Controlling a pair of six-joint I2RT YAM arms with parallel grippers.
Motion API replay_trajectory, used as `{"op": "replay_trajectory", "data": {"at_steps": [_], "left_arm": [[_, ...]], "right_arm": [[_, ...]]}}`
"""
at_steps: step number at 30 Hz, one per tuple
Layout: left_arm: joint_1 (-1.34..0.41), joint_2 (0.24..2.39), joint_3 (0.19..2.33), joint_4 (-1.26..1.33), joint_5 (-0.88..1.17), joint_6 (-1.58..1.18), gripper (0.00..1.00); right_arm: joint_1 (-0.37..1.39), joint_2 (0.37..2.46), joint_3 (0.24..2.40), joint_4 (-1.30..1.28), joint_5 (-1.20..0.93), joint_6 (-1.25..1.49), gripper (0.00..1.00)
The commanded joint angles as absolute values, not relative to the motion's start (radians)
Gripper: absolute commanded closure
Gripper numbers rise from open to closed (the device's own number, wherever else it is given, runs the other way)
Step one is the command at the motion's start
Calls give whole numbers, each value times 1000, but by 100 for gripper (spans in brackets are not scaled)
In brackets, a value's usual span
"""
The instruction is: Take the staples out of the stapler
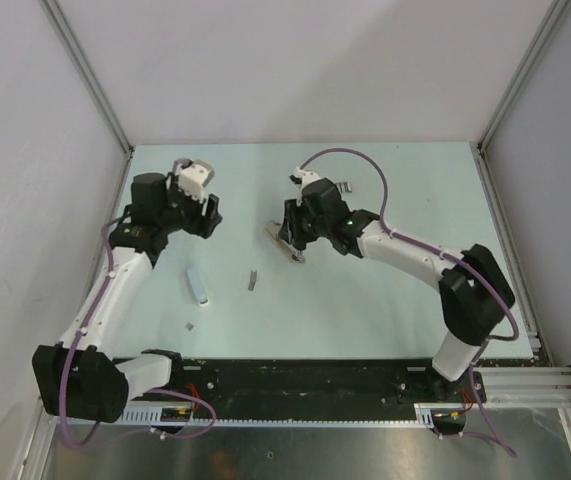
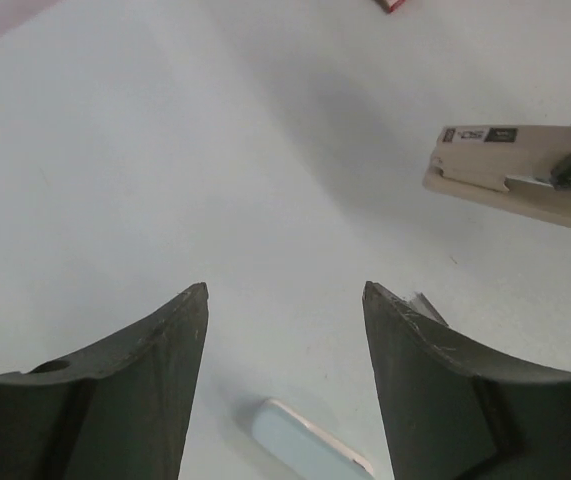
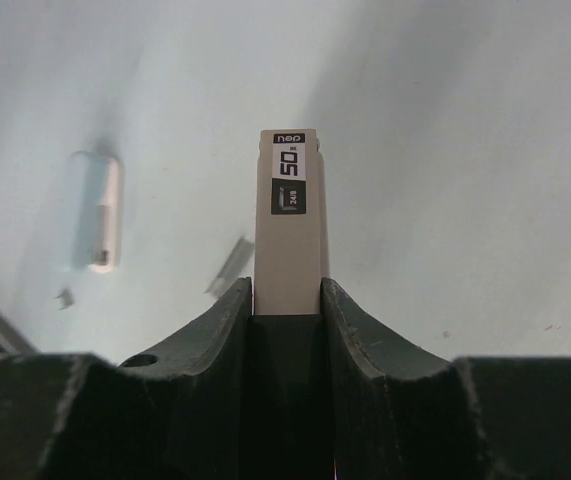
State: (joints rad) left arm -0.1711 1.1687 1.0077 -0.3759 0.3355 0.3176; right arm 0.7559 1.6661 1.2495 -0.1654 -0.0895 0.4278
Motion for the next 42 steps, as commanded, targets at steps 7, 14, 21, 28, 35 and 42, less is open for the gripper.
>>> {"op": "replay_trajectory", "data": {"at_steps": [7, 14, 21, 28, 35, 42], "left_arm": [[68, 1183, 1023, -547, 678, 198, 31], [80, 1218, 1052, -638, 735, 247, 29], [81, 1195, 1050, -650, 692, 264, 27], [81, 1202, 1071, -693, 691, 285, 27], [80, 1189, 1093, -695, 686, 297, 27], [80, 1204, 1109, -700, 680, 288, 27]], "right_arm": [[839, 1960, 1593, -207, 102, 166, 100], [854, 2158, 1770, -175, 80, 137, 100], [883, 2280, 1873, -167, 86, 154, 94], [872, 2287, 1917, -217, 76, 212, 37], [764, 2165, 1883, -264, 65, 242, 23], [595, 2242, 2015, -253, 285, 218, 26]]}}
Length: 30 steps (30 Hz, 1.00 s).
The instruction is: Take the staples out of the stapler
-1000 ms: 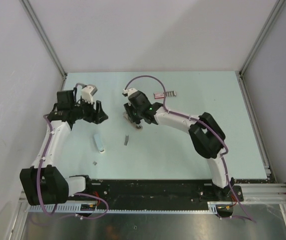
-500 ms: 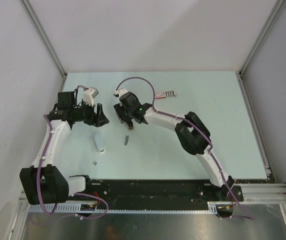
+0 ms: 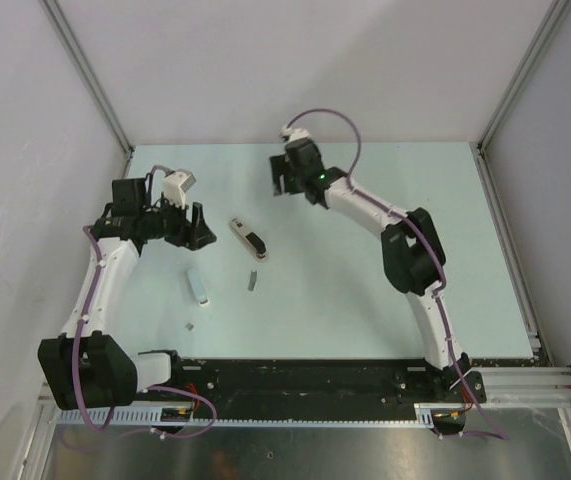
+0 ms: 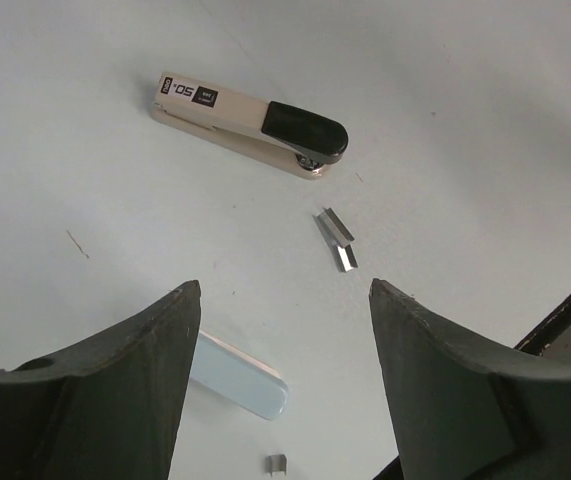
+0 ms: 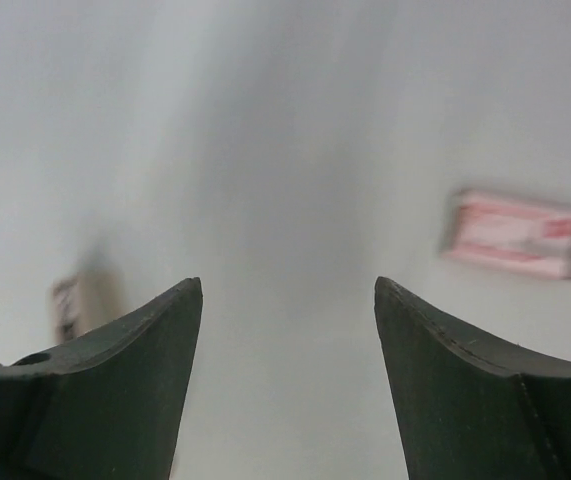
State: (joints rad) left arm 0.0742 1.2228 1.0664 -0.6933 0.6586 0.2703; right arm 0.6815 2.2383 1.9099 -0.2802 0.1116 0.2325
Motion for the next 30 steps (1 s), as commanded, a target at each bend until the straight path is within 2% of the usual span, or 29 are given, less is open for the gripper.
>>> {"op": "replay_trajectory", "data": {"at_steps": [1, 6, 14, 22, 30], "left_arm": [[79, 1205, 1112, -700, 679, 286, 27], [80, 1229, 1138, -709, 670, 272, 26], [79, 1284, 1184, -723, 679, 230, 26], [80, 1290, 1199, -727, 692, 204, 26], [80, 1242, 1165, -727, 675, 203, 26]], "right_arm": [[574, 2278, 2046, -244, 317, 203, 26], [493, 2448, 2216, -218, 370, 173, 27], [427, 2612, 2353, -169, 338, 149, 28], [433, 2639, 2340, -241, 392, 174, 31], [432, 2571, 2214, -314, 378, 228, 33]]}}
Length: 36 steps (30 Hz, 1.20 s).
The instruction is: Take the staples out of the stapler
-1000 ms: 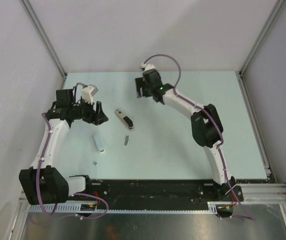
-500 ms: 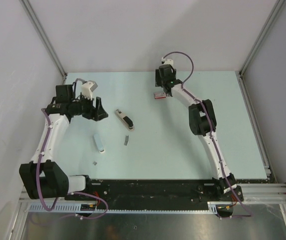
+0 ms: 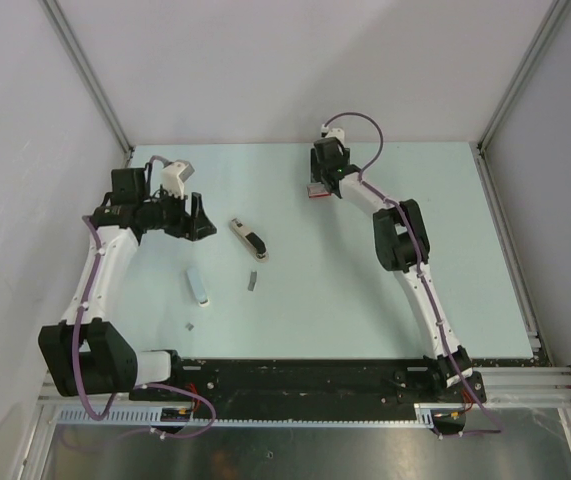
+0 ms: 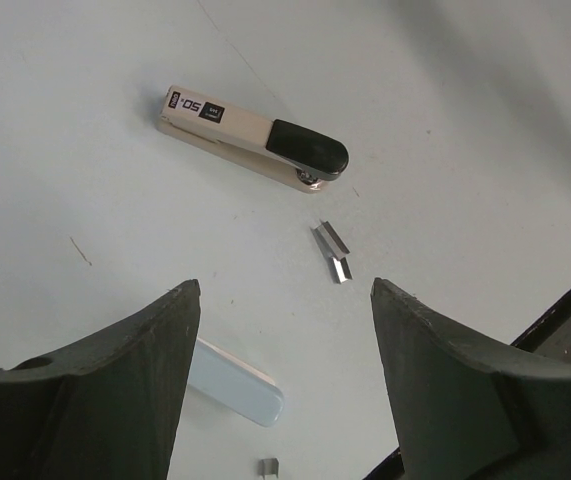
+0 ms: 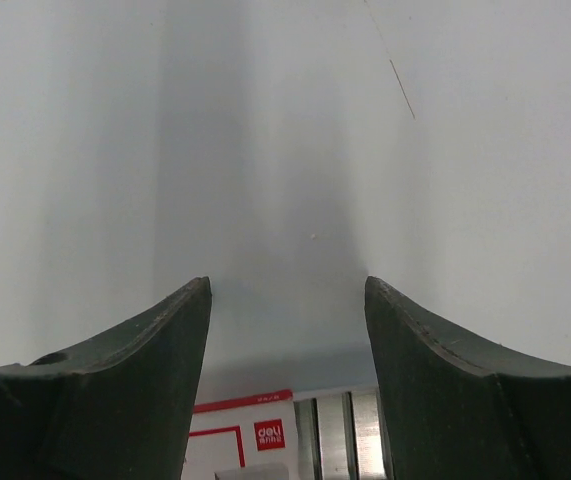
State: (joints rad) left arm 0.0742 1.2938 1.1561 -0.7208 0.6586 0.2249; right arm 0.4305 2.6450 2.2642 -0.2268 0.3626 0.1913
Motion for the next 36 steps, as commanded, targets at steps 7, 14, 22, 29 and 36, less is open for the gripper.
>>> {"op": "replay_trajectory", "data": {"at_steps": [7, 14, 22, 29, 36], "left_arm": [[79, 1145, 1150, -752, 658, 201, 25], [80, 1077, 1137, -797, 627, 213, 25], [80, 1016, 1116, -837, 579, 254, 25], [75, 1001, 1077, -847, 511, 306, 25], [75, 971, 1047, -849, 478, 343, 25]], "right_arm": [[433, 2490, 2078, -393, 395, 275, 35], [445, 2386, 1893, -392, 391, 327, 38], [499, 2287, 1730, -446, 405, 413, 41], [570, 2131, 1485, -490, 408, 529, 43], [680, 1991, 1300, -534, 397, 667, 44]]}}
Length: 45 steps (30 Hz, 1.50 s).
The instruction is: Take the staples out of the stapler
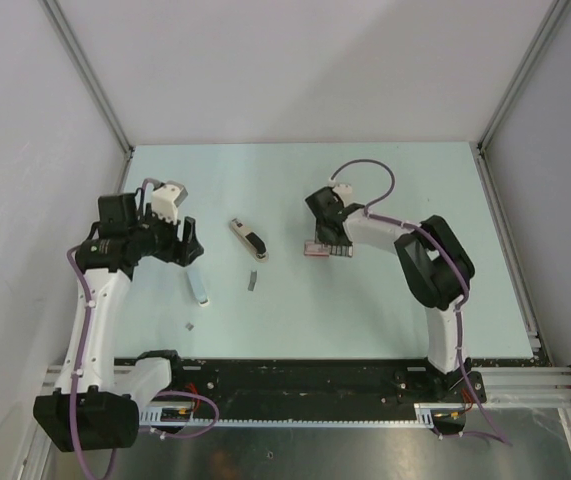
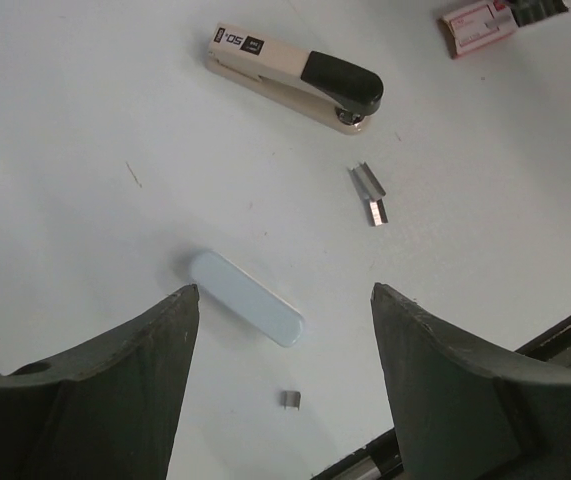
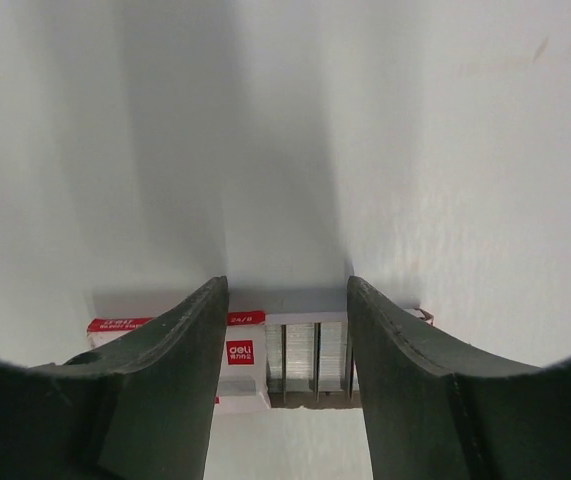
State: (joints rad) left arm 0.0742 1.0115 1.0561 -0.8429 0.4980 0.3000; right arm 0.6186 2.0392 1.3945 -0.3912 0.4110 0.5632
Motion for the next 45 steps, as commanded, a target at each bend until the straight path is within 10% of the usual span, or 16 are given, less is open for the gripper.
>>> {"op": "replay_trajectory", "data": {"at_steps": [1, 24, 45], "left_arm": [[76, 967, 1045, -850, 477, 346, 25], [-86, 1048, 971, -830, 425, 362, 22], [-396, 1734, 1182, -655, 302, 63, 27]], "right_arm": [[699, 1973, 1283, -539, 396, 692, 44], [864, 1628, 1171, -497, 481, 823, 41], [723, 1299, 726, -88, 268, 695, 38]]}}
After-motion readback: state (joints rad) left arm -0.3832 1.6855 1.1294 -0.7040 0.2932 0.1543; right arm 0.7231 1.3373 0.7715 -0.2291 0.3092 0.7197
